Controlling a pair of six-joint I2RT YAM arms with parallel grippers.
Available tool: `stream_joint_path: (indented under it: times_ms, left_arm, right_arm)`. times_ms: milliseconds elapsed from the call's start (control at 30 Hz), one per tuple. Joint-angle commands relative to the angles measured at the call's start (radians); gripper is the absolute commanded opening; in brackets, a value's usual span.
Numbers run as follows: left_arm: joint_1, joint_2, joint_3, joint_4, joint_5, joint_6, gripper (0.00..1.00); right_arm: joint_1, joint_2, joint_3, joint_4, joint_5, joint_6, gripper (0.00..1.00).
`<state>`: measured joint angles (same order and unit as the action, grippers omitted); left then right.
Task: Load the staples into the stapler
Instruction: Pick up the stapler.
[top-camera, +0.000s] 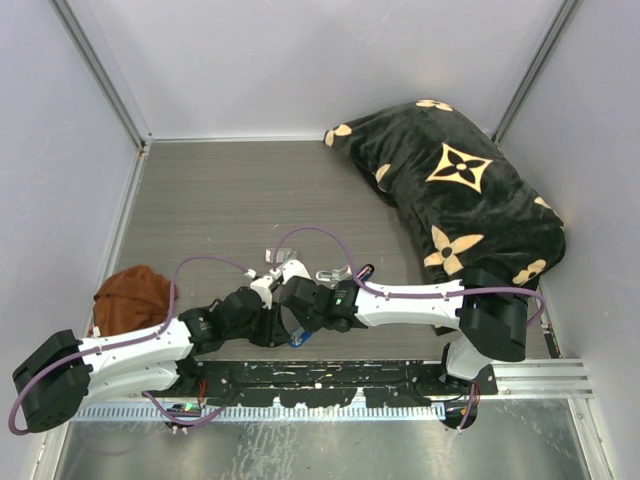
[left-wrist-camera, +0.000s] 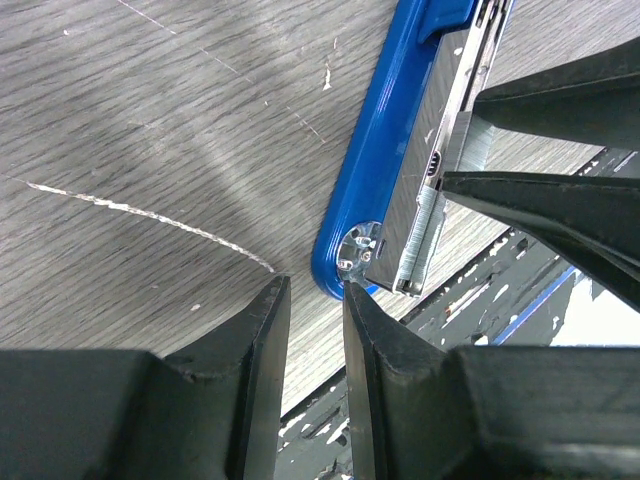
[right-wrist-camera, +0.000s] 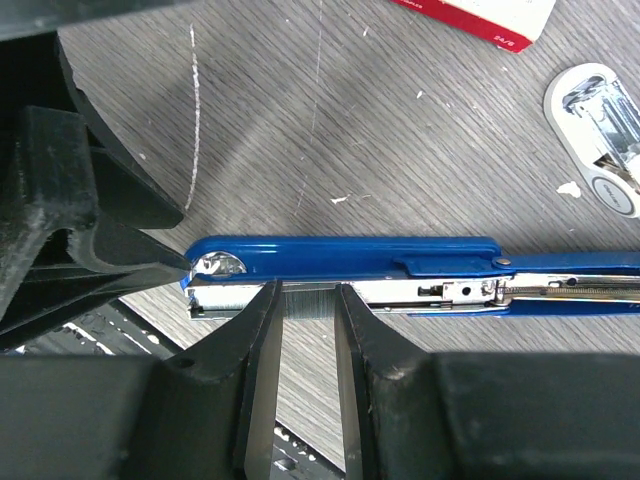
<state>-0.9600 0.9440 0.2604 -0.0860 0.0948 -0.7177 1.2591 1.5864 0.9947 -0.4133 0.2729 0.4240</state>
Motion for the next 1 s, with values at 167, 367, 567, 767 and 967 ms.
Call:
stream_joint_path:
  times_ms: [167, 367, 567, 767, 967]
  left_arm:
    - [0.005, 0.005, 0.043, 0.034, 0.010, 0.012, 0.29]
    - [0.006, 0.010, 0.043, 0.037, 0.010, 0.013, 0.29]
    - [0.005, 0.018, 0.045, 0.044, 0.011, 0.014, 0.28]
    - [0.007, 0.023, 0.048, 0.045, 0.016, 0.016, 0.28]
    - [0.007, 0.020, 0.047, 0.040, 0.014, 0.017, 0.28]
  right_arm:
    - [-0.001, 0.005, 0.007, 0.055, -0.028, 0.000, 0.18]
    - [-0.002, -0.016, -0.010, 0.040, -0.035, 0.013, 0.18]
    - [-0.001, -0.019, -0.024, 0.044, -0.029, 0.014, 0.18]
    - [-0.002, 0.003, -0.017, 0.057, -0.026, 0.014, 0.18]
    - [-0.001, 0.003, 0.013, 0.050, -0.027, 0.005, 0.18]
